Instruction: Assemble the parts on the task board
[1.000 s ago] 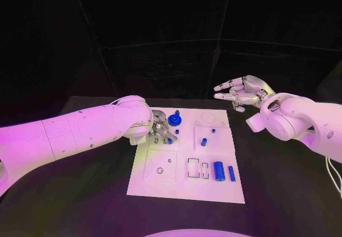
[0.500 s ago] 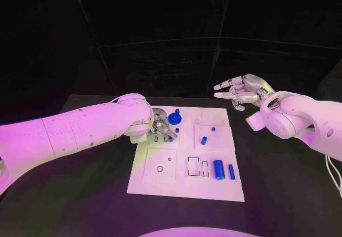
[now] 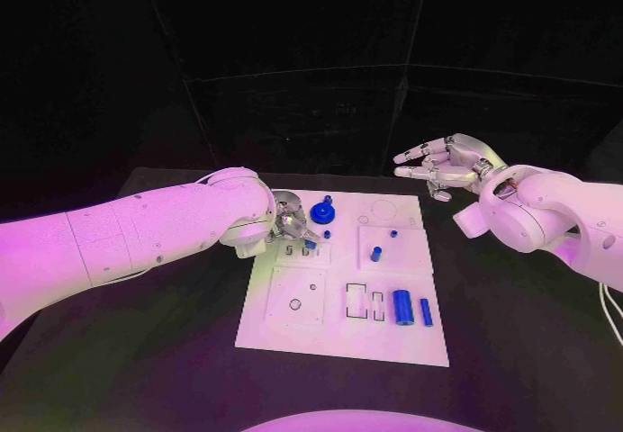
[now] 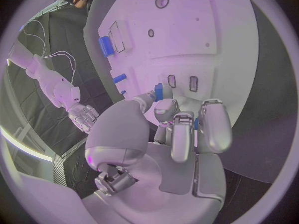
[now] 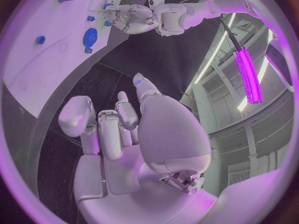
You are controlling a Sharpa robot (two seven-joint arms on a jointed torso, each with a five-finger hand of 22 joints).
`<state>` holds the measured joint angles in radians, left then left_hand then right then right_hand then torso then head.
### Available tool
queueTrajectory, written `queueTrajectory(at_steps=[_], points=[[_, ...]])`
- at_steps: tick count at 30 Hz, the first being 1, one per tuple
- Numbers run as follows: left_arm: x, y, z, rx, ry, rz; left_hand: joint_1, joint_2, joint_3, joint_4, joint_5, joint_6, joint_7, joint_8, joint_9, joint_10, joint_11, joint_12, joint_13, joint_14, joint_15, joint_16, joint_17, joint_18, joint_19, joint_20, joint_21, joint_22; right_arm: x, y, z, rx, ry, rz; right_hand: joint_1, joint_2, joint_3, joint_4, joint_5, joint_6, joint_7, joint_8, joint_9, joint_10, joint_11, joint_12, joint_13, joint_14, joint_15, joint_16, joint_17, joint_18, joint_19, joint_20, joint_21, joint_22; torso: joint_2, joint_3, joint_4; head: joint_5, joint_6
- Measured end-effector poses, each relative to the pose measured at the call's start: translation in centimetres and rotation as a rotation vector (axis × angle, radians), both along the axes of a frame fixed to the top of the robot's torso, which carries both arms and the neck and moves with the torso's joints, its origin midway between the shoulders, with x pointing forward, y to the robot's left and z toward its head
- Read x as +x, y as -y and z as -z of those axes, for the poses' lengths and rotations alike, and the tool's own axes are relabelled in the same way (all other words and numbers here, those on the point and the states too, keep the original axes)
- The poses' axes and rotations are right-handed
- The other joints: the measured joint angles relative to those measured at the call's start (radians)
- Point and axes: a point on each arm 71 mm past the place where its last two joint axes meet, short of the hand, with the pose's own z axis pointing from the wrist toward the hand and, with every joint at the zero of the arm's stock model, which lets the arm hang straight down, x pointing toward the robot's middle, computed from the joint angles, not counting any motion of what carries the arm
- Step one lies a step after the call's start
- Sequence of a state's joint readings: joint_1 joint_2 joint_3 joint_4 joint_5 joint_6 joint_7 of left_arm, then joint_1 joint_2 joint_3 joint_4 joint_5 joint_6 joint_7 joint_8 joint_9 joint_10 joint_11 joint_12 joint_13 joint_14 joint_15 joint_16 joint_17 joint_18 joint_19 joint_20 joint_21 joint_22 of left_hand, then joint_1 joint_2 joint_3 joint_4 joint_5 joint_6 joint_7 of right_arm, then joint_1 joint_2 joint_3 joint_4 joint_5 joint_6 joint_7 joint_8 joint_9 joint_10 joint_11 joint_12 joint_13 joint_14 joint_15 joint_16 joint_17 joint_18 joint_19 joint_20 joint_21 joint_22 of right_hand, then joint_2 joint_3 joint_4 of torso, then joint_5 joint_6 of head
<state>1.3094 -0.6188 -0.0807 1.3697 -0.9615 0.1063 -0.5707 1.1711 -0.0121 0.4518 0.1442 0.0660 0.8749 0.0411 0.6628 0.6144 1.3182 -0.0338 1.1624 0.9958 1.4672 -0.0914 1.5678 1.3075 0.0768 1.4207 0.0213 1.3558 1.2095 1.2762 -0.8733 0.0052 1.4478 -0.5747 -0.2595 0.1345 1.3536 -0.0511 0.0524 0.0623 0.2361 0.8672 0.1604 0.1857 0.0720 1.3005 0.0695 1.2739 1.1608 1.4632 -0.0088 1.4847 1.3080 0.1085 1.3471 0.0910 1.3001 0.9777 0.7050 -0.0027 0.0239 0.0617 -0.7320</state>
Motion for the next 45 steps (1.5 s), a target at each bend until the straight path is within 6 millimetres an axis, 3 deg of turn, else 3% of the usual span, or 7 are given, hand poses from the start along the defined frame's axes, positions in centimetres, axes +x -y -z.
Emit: queueTrajectory(at_steps=[5,21,33,45], points=[[-0.3,-0.7,-0.2,-0.025,0.020,-0.023,-0.020,-0.020,0.046,-0.007,0.000,0.000,0.000,0.007,0.011,0.000,0.000,0.000,0.000,0.000,0.000,0.000,0.000,0.000,0.000,0.000,0.000,0.004,0.2,0.0,0.1,-0.013,0.003,0.001,0.000,0.000,0.000,0.000,0.000,0.000,0.000,0.000,0.000,0.000,0.000,0.000,0.001,0.000,0.000,0.000,0.000,0.000,0.000,0.000,0.000,0.000,0.000,0.0007,0.0007,0.003,-0.001],[-1.2,-1.4,0.4,-0.048,0.071,-0.055,-0.042,-0.029,0.073,-0.018,-0.001,-0.001,0.002,0.012,0.019,0.008,0.000,0.000,0.004,0.000,0.000,0.000,0.000,0.000,0.000,0.000,0.000,0.013,0.1,-0.7,0.1,-0.076,0.029,-0.025,0.000,0.000,0.000,0.000,0.004,0.000,0.000,0.000,0.000,0.000,0.000,0.004,-0.002,0.000,0.000,0.000,0.000,0.000,0.000,0.000,-0.004,-0.003,-0.002,0.0039,0.0118,-0.001,-0.006],[-1.2,-1.1,1.0,-0.017,0.080,-0.038,-0.050,-0.034,0.079,-0.023,-0.003,-0.001,0.002,0.016,0.019,0.008,0.000,0.000,0.004,0.000,0.000,0.000,0.000,0.000,0.000,0.000,0.000,0.012,-0.1,-1.3,0.0,-0.100,0.045,-0.046,0.000,0.000,0.000,0.000,0.004,0.000,0.000,0.000,0.000,0.000,0.000,0.004,-0.003,0.000,0.000,0.000,0.000,0.000,0.000,0.000,-0.004,-0.003,0.000,0.0045,0.0101,0.004,-0.009],[-1.3,-1.1,1.3,0.012,0.062,-0.010,-0.054,-0.038,0.092,-0.034,-0.005,0.001,0.004,0.016,0.019,0.007,0.000,0.000,0.004,0.000,0.000,0.000,0.000,0.000,0.000,0.000,0.000,0.012,-0.1,-1.4,0.0,-0.112,0.053,-0.050,-0.004,0.004,0.000,0.000,0.004,0.000,0.000,0.003,0.000,0.000,0.000,0.004,-0.005,0.000,0.000,-0.005,0.000,0.000,0.000,0.000,-0.004,-0.006,0.000,0.0041,0.0105,-0.004,-0.009]])
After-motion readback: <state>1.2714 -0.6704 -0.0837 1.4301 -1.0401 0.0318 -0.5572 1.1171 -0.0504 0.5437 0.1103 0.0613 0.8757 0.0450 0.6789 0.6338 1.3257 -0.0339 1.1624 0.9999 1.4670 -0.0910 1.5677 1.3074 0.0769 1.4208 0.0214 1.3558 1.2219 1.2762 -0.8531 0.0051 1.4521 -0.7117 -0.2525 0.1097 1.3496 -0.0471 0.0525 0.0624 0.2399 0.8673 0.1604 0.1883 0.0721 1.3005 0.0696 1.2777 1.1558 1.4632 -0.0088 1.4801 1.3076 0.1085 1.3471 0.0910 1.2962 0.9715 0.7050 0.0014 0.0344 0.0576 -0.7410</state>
